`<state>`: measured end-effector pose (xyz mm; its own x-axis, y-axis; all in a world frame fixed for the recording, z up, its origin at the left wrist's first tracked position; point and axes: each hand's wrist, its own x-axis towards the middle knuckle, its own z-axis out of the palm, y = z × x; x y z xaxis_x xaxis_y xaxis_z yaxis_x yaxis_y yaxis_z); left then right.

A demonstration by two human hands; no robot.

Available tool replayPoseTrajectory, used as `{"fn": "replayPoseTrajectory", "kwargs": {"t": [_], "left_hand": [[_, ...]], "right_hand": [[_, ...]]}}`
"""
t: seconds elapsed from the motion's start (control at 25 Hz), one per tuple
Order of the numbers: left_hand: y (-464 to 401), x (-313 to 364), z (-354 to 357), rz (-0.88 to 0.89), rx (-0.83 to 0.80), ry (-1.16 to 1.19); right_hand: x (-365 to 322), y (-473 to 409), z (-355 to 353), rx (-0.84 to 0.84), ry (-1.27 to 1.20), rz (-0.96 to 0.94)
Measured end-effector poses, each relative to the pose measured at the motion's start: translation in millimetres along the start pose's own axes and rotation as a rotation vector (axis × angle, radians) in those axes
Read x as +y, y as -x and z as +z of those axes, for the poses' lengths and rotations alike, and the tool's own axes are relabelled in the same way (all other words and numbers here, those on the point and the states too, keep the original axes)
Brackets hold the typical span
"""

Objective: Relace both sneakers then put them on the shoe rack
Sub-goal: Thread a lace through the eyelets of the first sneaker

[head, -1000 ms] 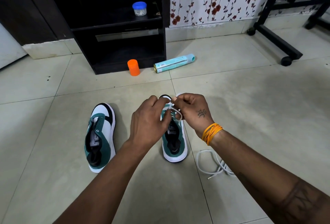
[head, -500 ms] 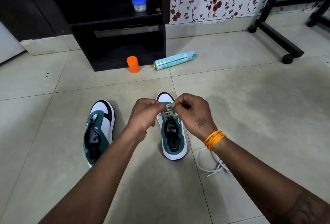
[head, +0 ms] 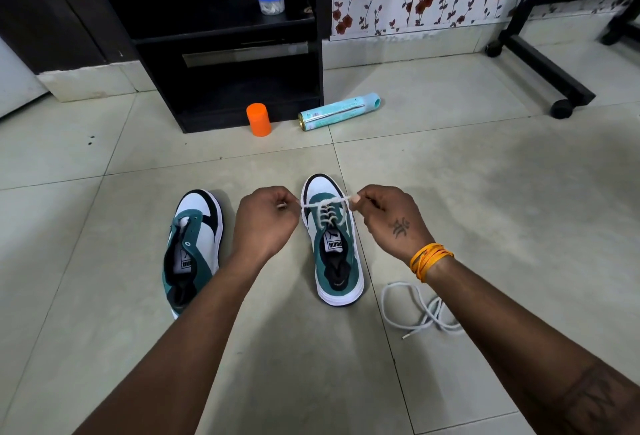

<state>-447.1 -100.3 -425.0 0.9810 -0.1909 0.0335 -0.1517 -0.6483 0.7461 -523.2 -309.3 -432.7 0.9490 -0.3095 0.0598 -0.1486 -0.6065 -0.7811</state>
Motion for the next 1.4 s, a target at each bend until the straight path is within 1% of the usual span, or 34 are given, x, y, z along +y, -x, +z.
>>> {"fn": "replayPoseTrajectory", "kwargs": {"t": [0.12,0.2,0.28,0.36,0.48,0.6,0.8,0.88,0.96,1.0,1.08,1.12,1.2,1.32,1.4], "left_hand": [[5,-26,7,-0.027,0.055,-0.269],[11,-41,13,-0.089,0.042,-0.357],[16,-50,19,-0.091,-0.006,-0.403],[20,-47,25,-0.031,-0.053,-0.333],[22,-30,36,0.069,-0.082,-0.158],[21,-21,47,0.158,-0.054,-0.155],[23,-20,47,0.188,0.019,-0.102],[21,-20,41,0.163,0.063,-0.073],[21,-22,38,0.133,0.037,-0.102],[21,-24,38,0.129,0.003,-0.125],[22,-27,40,0.117,-0.068,-0.103],[23,-27,42,0.114,-0.087,-0.072],[24,-27,45,0.126,-0.075,-0.036],[24,-24,43,0.192,0.001,-0.015],[21,-25,41,0.185,0.045,-0.019]], "right_hand": [[26,4,1,-0.014,0.106,0.118],[41,8,1,-0.061,0.121,0.184],[51,10,3,-0.116,0.163,0.207],[51,11,8,-0.13,0.193,0.185],[41,8,17,-0.122,0.083,0.085],[31,8,24,-0.116,0.082,0.022],[26,14,25,-0.055,0.053,-0.001],[24,14,20,-0.01,0.051,0.008],[26,12,17,0.007,0.16,0.07],[27,11,17,-0.022,0.209,0.106],[29,11,21,-0.103,0.197,0.122],[29,11,24,-0.12,0.165,0.104],[28,12,28,-0.102,0.135,0.057],[25,10,27,-0.056,0.14,-0.026],[23,9,24,-0.022,0.147,-0.067]]}}
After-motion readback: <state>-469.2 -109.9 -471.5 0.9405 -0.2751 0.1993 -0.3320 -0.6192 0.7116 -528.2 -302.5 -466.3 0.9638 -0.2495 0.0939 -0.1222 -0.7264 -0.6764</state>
